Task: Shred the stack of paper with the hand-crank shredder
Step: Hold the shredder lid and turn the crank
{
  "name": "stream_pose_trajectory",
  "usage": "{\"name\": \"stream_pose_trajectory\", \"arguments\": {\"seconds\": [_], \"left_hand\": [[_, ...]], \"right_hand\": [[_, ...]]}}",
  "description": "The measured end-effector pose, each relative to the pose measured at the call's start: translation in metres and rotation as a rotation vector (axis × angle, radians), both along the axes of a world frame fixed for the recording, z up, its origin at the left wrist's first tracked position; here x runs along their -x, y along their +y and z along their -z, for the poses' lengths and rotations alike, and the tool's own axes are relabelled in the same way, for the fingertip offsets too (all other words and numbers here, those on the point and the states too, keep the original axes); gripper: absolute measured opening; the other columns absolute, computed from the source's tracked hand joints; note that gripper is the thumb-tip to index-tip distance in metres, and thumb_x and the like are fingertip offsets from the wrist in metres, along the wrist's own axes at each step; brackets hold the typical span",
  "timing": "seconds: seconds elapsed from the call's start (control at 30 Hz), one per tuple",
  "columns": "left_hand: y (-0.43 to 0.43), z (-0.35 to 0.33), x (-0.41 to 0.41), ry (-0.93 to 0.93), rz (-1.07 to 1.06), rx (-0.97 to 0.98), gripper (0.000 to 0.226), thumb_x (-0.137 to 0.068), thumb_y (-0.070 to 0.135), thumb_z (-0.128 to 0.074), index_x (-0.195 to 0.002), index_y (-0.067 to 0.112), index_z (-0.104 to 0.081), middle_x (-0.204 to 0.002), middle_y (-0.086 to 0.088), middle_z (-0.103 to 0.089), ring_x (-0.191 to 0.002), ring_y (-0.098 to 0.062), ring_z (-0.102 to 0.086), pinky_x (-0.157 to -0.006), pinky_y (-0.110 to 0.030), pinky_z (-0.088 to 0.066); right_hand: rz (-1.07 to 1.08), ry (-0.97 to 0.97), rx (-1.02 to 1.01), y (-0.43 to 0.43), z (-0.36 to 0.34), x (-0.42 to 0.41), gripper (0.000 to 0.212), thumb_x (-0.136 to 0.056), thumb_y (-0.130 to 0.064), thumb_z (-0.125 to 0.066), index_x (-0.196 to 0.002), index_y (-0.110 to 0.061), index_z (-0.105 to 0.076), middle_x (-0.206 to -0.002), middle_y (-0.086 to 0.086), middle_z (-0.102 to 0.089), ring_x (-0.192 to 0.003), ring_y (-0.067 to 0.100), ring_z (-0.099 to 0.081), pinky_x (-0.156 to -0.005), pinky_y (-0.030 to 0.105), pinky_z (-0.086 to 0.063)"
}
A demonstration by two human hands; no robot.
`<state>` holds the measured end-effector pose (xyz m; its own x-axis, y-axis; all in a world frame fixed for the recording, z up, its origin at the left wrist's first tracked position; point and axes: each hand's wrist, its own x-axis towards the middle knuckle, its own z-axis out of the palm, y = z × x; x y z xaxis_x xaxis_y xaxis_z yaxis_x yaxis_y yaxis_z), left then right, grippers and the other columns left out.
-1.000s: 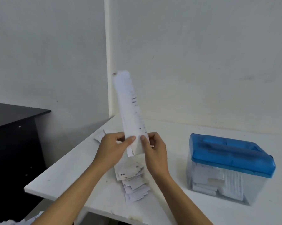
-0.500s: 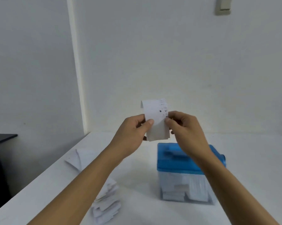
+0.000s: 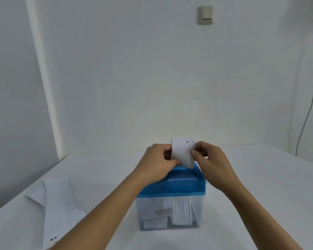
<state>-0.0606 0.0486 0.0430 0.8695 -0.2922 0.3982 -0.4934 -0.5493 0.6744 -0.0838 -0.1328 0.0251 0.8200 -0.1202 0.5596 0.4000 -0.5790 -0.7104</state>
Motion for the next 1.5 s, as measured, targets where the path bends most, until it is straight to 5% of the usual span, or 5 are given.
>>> {"name": "stream_pose_trajectory", "arguments": {"seconds": [0.4, 0.87, 1.0, 1.27, 1.5], "left_hand": [[0.008, 0.004, -0.001, 0.007, -0.001, -0.093, 0.026, -0.089, 0.027, -0.076, -0.115, 0.027, -0.074, -0.104, 0.016, -0.073, -0.092, 0.001, -0.066, -0.071, -0.007, -0.047], [0.016, 0.008, -0.004, 0.063, -0.010, -0.124, 0.006, -0.089, 0.041, -0.075, -0.088, 0.035, -0.074, -0.097, 0.018, -0.072, -0.096, -0.009, -0.067, -0.093, -0.044, -0.056], [0.015, 0.009, -0.002, 0.070, -0.042, -0.159, 0.017, -0.091, 0.042, -0.071, -0.103, 0.031, -0.072, -0.109, 0.017, -0.070, -0.103, -0.011, -0.065, -0.096, -0.043, -0.054], [0.014, 0.007, 0.004, 0.068, -0.094, -0.262, 0.021, -0.095, 0.047, -0.064, -0.109, 0.031, -0.066, -0.113, 0.014, -0.068, -0.101, -0.014, -0.063, -0.092, -0.040, -0.053], [0.011, 0.003, 0.011, 0.080, -0.084, -0.321, 0.027, -0.098, 0.045, -0.059, -0.122, 0.033, -0.058, -0.124, 0.017, -0.063, -0.109, -0.013, -0.060, -0.091, -0.035, -0.048]], "right_hand": [[-0.018, 0.044, 0.105, -0.002, 0.005, -0.002, 0.005, -0.097, -0.023, -0.061, -0.096, -0.021, -0.066, -0.092, -0.009, -0.067, -0.090, 0.011, -0.062, -0.078, 0.022, -0.053], [-0.076, 0.054, 0.024, -0.002, 0.014, 0.002, 0.028, -0.105, -0.025, -0.049, -0.130, -0.027, -0.061, -0.105, -0.014, -0.065, -0.098, 0.006, -0.062, -0.078, 0.017, -0.051], [-0.077, 0.074, -0.161, -0.028, 0.043, 0.014, 0.046, -0.101, 0.000, -0.036, -0.117, -0.030, -0.067, -0.106, -0.008, -0.071, -0.106, 0.008, -0.064, -0.083, 0.023, -0.053], [0.009, 0.284, 0.449, -0.041, 0.070, 0.028, 0.059, -0.102, -0.010, -0.047, -0.154, -0.033, -0.030, -0.134, -0.026, -0.030, -0.137, 0.005, -0.036, -0.116, 0.025, -0.029], [0.026, 0.247, 0.607, -0.025, 0.097, 0.036, 0.042, -0.100, -0.018, -0.049, -0.135, -0.029, -0.028, -0.119, -0.018, -0.029, -0.108, 0.006, -0.042, -0.096, 0.018, -0.042]]}}
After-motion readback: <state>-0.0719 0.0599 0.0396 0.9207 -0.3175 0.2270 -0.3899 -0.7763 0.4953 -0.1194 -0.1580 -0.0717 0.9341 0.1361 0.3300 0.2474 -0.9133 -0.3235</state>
